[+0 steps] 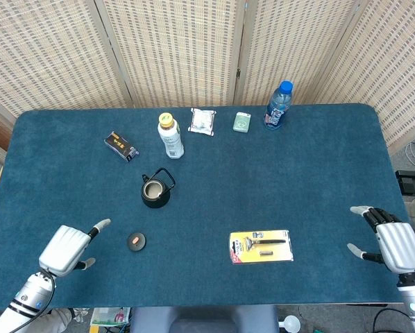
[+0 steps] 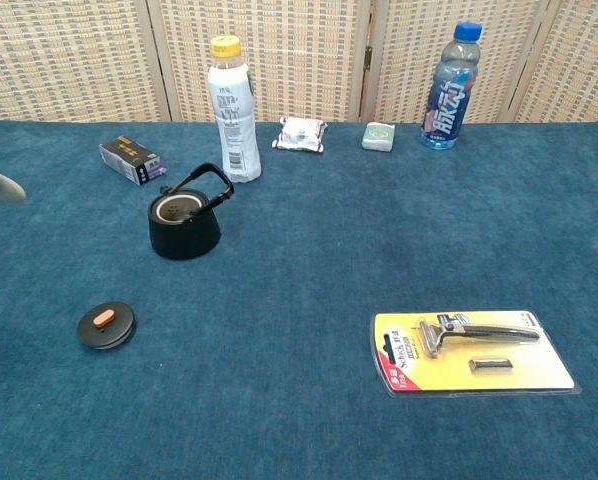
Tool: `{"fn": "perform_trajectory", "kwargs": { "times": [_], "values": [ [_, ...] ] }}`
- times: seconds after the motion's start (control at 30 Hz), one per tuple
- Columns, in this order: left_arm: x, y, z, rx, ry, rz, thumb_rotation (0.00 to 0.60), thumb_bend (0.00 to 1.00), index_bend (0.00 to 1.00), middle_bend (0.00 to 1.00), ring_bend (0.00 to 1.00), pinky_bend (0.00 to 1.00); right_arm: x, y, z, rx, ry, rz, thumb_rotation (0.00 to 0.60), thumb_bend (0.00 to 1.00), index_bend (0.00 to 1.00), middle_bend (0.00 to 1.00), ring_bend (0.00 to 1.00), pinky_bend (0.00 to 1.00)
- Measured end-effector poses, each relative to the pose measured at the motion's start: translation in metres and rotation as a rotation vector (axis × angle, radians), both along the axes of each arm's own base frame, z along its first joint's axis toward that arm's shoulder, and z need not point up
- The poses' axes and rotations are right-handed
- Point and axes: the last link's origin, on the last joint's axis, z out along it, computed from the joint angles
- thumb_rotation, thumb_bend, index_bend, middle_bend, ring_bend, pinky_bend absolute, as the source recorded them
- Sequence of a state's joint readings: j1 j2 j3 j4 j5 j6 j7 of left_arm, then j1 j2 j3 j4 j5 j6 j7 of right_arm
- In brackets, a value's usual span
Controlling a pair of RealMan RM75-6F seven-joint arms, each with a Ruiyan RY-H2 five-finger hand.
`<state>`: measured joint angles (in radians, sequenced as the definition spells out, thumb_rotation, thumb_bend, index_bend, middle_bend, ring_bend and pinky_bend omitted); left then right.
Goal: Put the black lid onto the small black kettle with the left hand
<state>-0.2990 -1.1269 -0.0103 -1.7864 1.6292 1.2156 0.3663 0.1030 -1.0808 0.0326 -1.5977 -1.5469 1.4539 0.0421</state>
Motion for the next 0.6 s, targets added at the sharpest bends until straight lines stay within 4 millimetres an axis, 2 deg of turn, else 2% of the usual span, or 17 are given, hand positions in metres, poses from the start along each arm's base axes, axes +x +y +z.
{"fn": "perform_trajectory", "kwargs": {
  "times": [0.13, 0.6],
  "values": [
    [0.002, 0.002, -0.007, -0.019, 0.002, 0.005, 0.6, 0.05, 0.2, 1.0, 0.96, 1.0, 0.001, 0.002, 0.002, -0.01, -0.004, 0.006, 0.6, 0.08, 0.26, 0.3, 0.27, 0.39],
    [0.01, 0.018, -0.034, -0.096, 0.068, 0.053, 0.6, 0.05, 0.24, 1.0, 0.98, 1.0, 0.001, 0.006, 0.01, -0.047, -0.016, 0.01, 0.6, 0.08, 0.27, 0.3, 0.27, 0.39]
  ]
}}
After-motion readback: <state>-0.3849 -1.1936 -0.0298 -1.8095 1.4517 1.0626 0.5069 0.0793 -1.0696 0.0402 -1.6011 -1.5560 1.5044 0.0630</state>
